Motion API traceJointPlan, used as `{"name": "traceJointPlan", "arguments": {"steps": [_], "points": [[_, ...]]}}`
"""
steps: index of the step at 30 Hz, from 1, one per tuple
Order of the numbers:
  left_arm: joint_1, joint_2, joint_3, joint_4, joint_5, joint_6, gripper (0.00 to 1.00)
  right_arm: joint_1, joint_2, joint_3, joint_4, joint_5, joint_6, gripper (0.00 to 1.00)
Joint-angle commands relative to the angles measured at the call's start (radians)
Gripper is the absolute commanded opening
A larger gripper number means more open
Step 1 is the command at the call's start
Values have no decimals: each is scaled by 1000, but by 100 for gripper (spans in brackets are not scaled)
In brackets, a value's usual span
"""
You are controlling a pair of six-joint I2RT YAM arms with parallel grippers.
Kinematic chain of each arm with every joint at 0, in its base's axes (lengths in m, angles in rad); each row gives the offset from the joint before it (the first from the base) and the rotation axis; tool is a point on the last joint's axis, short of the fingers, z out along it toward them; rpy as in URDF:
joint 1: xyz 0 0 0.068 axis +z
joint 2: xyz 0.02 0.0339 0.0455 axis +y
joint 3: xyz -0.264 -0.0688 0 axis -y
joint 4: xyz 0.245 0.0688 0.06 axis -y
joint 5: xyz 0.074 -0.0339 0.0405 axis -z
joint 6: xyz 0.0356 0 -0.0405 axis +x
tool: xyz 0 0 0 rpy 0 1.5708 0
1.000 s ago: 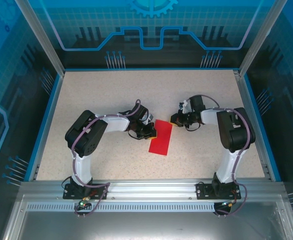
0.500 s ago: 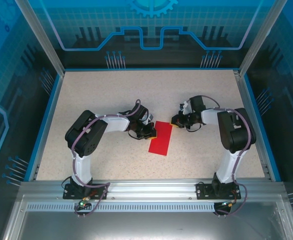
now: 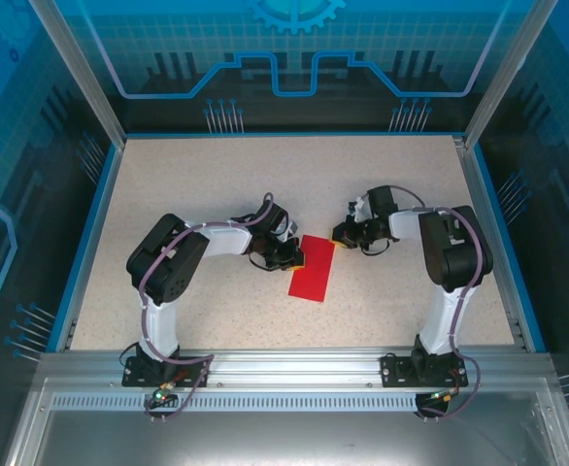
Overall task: Fold a paper plane with a square sheet of paper (pick it up from the middle)
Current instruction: Fold the square sheet of paper in half at the center of the table.
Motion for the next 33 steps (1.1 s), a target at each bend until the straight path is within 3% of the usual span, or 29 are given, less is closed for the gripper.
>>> {"name": "traceJointPlan", "arguments": {"steps": [1, 9, 16, 23, 33], "points": [[-8, 91, -44, -131, -125, 32, 0, 3, 16, -14, -4, -3, 4, 0], [-8, 89, -44, -131, -125, 27, 0, 33, -183, -36, -94, 20, -15, 0], [-7, 81, -48, -122, -114, 20, 0, 137, -308, -198, -25, 39, 65, 0], [-8, 80, -50, -117, -112, 14, 0, 249, -375, -369, 100, 78, 169, 0], [-8, 84, -52, -114, -112, 14, 0, 317, -375, -499, 169, 105, 202, 0]]}}
